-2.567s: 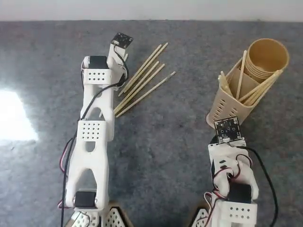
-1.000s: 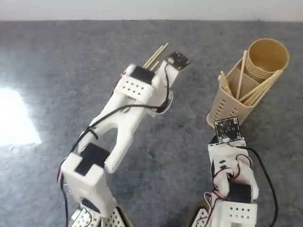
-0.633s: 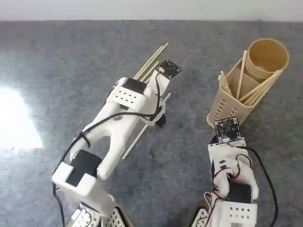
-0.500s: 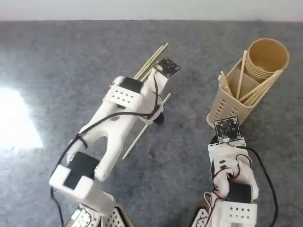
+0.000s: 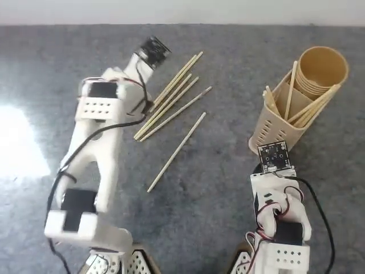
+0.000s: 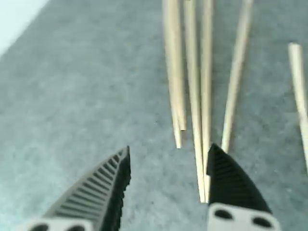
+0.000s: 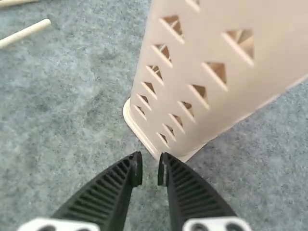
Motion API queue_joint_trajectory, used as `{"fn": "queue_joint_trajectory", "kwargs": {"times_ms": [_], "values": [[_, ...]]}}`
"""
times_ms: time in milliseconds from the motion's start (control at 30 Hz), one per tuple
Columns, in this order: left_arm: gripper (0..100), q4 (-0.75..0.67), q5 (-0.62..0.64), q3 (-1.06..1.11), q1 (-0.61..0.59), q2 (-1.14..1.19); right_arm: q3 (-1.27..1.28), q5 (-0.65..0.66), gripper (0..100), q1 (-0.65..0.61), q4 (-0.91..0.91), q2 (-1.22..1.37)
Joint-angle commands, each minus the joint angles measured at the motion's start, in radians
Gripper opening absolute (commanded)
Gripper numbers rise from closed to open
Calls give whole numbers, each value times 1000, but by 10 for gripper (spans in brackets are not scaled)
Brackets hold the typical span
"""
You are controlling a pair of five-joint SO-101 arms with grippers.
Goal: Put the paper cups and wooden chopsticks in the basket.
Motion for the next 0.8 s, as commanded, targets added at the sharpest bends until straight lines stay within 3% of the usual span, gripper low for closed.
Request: {"fn": "queue_joint_trajectory", "kwargs": {"times_ms": [0, 500, 767], "values": [[244, -26, -23, -110, 35, 138, 15, 9, 69, -7, 2, -15], [243, 48, 11, -750, 41, 681, 15, 9, 69, -7, 1, -15], [242, 233, 11, -1066, 37, 914, 15, 9, 69, -7, 1, -15]]}}
